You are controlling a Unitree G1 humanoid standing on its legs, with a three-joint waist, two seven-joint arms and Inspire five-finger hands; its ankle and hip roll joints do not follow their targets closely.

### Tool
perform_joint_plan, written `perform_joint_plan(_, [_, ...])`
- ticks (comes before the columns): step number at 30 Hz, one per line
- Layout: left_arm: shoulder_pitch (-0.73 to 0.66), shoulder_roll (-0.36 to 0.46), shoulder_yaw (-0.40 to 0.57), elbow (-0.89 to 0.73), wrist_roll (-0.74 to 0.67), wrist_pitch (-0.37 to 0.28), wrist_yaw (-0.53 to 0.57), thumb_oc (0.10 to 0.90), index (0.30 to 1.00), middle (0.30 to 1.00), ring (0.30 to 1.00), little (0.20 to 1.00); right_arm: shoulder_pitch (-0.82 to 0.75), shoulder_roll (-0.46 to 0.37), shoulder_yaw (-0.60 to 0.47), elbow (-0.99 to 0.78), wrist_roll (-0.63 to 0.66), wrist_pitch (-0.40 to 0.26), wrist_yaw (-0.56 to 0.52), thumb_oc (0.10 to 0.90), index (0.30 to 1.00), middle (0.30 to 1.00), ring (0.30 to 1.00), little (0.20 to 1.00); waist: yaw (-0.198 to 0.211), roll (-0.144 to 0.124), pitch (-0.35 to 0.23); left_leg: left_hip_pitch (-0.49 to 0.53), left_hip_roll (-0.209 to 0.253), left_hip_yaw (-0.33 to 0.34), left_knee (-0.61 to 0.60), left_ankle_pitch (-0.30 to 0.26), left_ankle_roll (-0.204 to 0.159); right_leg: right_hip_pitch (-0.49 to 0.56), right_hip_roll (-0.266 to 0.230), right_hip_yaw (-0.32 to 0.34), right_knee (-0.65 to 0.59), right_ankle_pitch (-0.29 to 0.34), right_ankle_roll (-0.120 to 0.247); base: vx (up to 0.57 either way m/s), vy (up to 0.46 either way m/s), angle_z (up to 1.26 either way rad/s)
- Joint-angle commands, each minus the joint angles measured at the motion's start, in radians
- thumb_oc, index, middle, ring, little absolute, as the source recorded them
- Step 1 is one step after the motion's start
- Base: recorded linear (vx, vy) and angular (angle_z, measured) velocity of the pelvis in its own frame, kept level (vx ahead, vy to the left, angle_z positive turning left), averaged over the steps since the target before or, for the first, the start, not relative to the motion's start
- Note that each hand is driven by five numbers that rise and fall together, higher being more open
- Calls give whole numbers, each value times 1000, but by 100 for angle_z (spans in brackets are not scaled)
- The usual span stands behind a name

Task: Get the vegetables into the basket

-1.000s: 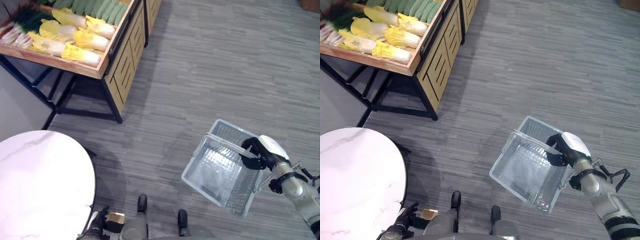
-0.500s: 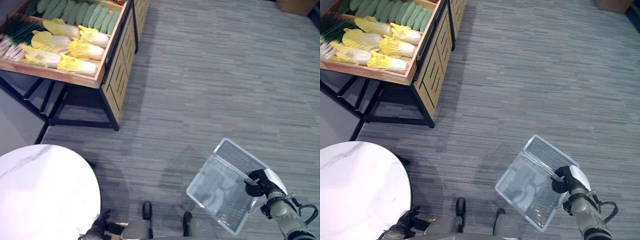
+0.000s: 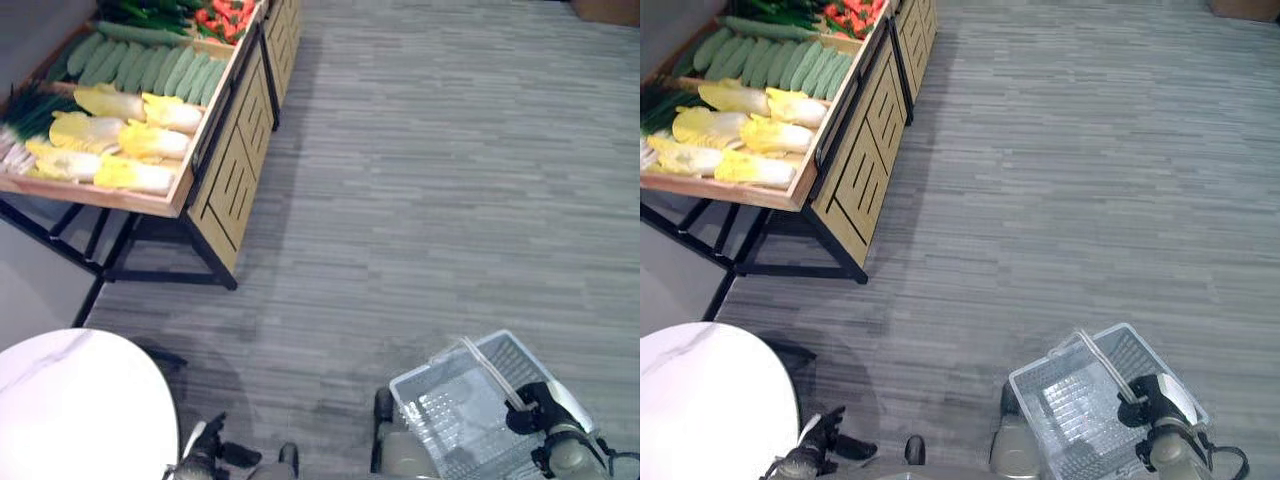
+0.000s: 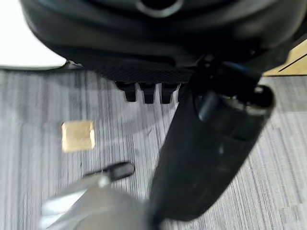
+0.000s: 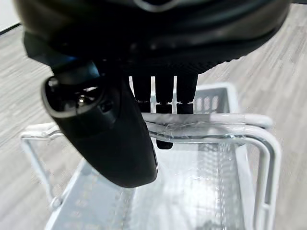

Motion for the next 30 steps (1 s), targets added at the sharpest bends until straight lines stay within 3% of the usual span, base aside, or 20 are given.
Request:
perform_joint_plan(1, [-30,51,-27,-32,24,-6,11,900,1000,1000,1000,1000,-72,-137,-69,-66,42,-66,-64,400,300,300,300,300,30,-43,5,-3,-24,-16,176,132,-64,-82,-36,21,100,19,62,107,-159,17])
perform_joint_plan(4, [-46,45,-29,-38,7,0,23,900,1000,1000,1000,1000,-74,-146,-73,-31,57,-63,-78,400,300,300,300,300,43,-56,28,-83,-15,5,265,186,-65,-38,-33,-1,103,-26,33,174,-195,3])
perform_joint_plan(5, [-53,39,-37,-41,3,1,25,900,1000,1000,1000,1000,-65,-140,-78,-50,63,-57,-84,400,300,300,300,300,52,-63,39,-150,-17,37,240,170,-48,-11,-38,-10,99,-44,30,179,-153,36])
perform_joint_plan(6, [-53,39,-38,-41,2,1,25,900,1000,1000,1000,1000,-64,-139,-79,-51,63,-56,-83,400,300,300,300,300,53,-62,40,-151,-16,36,244,167,-48,-11,-37,-10,100,-46,30,254,-141,54])
perform_joint_plan(7, [-57,38,-50,-43,9,1,27,900,1000,1000,1000,1000,-68,-139,-77,-39,66,-56,-85,400,300,300,300,300,60,-63,39,-206,-22,62,165,127,-31,10,-37,-18,92,-66,36,148,-45,47])
perform_joint_plan(8, [-57,38,-50,-43,9,1,27,900,1000,1000,1000,1000,-67,-139,-77,-40,66,-56,-85,400,300,300,300,300,61,-63,39,-204,-22,64,164,125,-31,11,-37,-17,92,-67,37,222,-46,38])
perform_joint_plan(10, [-59,37,-56,-46,9,-2,34,900,1000,1000,1000,1000,-66,-135,-72,-52,55,-55,-94,400,300,300,300,300,76,-56,32,-249,-10,79,-2,119,-24,35,-32,-14,85,-96,47,229,38,31])
perform_joint_plan(11, [-59,37,-56,-46,9,-2,34,900,1000,1000,1000,1000,-65,-135,-72,-52,55,-55,-94,400,300,300,300,300,77,-57,32,-246,-10,80,-6,121,-24,35,-33,-13,85,-97,47,247,83,16])
perform_joint_plan(13, [-59,40,-62,-48,10,-4,41,900,1000,1000,1000,1000,-80,-129,-58,-20,58,-57,-105,400,300,300,300,300,96,-41,29,-295,13,68,-104,211,-36,64,-21,-5,81,-116,48,251,100,-15])
perform_joint_plan(15, [-57,46,-57,-36,13,-4,41,900,1000,1000,1000,1000,-89,-120,-43,-25,52,-57,-102,400,300,300,300,300,115,-39,26,-307,18,53,-148,249,-49,98,-12,18,80,-135,49,312,130,-10])
perform_joint_plan(20, [-35,54,-50,-24,29,1,29,900,1000,1000,1000,1000,-78,-82,-36,-25,37,-53,-89,400,300,300,300,300,129,-65,-3,-294,-17,81,-106,199,-14,139,-49,46,110,-164,71,272,203,-34])
perform_joint_plan(23, [-36,63,-60,-35,36,1,24,900,1000,1000,1000,1000,-94,-64,-25,-35,31,-48,-84,400,300,300,300,300,136,-86,1,-304,-52,98,-48,140,25,116,-89,70,177,-139,94,162,246,-12])
perform_joint_plan(25, [-42,74,-65,-49,36,3,24,900,1000,1000,1000,1000,-117,-55,-9,-43,28,-48,-84,400,300,300,300,300,135,-92,16,-296,-72,106,-23,106,54,56,-109,92,305,-70,104,146,329,-5])
perform_joint_plan(26, [-48,81,-66,-55,31,4,25,900,1000,1000,1000,1000,-138,-42,7,-39,34,-49,-87,400,300,300,300,300,129,-81,34,-268,-82,113,-23,86,76,-11,-111,109,443,-6,107,122,291,-8])
perform_joint_plan(30, [-53,87,-63,-49,26,8,31,900,1000,1000,1000,1000,-145,-32,24,-30,32,-46,-81,400,300,300,300,300,107,-63,55,-198,-91,119,-41,62,92,-102,-112,81,531,34,99,189,224,-2])
